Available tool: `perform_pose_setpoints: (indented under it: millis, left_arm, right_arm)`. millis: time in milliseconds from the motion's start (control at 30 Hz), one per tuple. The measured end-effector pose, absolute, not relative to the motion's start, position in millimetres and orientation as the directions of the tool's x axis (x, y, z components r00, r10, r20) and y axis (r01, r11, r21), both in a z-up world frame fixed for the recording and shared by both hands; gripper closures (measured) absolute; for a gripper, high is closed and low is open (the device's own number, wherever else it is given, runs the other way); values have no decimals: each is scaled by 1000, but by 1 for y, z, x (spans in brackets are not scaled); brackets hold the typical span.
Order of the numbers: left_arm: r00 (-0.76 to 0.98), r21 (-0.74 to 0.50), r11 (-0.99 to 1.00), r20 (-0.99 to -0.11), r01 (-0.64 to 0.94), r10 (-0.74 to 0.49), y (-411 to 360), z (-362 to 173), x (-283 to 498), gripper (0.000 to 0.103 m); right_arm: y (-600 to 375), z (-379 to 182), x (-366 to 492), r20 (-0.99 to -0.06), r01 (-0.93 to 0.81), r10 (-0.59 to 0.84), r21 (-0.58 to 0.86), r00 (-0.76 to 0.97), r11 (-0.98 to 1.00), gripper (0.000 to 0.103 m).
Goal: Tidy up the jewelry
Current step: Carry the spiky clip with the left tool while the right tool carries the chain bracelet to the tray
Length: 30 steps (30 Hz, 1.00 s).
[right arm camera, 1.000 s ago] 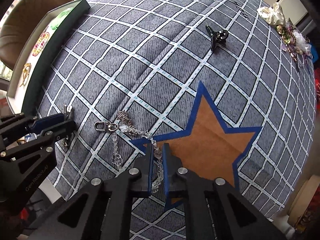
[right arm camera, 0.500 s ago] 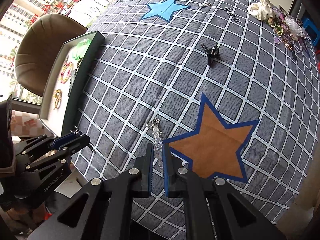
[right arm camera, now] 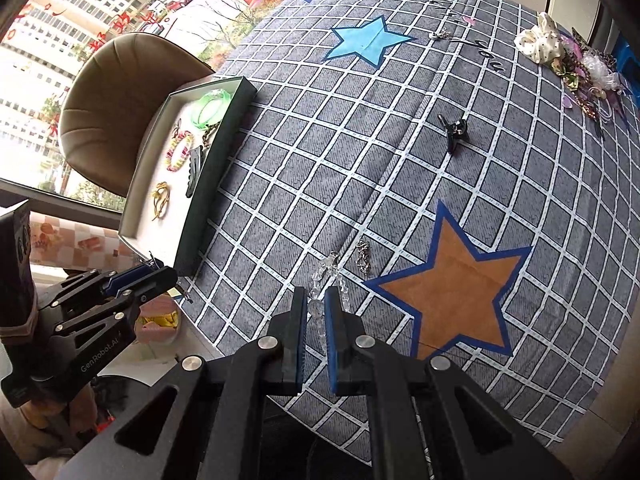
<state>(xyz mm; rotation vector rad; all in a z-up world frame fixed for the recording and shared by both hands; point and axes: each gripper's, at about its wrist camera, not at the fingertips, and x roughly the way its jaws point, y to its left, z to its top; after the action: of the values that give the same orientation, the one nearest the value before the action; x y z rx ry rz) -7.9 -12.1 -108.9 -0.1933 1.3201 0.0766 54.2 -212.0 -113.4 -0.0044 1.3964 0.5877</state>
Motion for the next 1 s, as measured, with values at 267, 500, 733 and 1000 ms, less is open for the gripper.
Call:
perform_pose_setpoints:
  millis: [267, 500, 733, 1000]
  left_arm:
    - [278, -105, 978, -959, -183, -51, 28, -100, -10, 79]
    - [288, -112, 983, -955, -142, -67, 75, -100, -4, 79]
    - [287, -121, 980, -955, -155, -72, 132, -109, -2, 79]
    - [257, -123, 973, -964, -195, -70, 182, -129, -11, 79]
  right_arm:
    - [-189, -101, 55, -913, -393, 399, 340, 79, 854, 94]
    - [-145, -92, 61, -908, -380, 404, 336, 113, 862, 94]
    - [-83, -89, 64, -906, -396, 409, 337, 112, 854, 94]
    - [-10, -93, 62, -901, -460, 426, 346, 79, 818, 94]
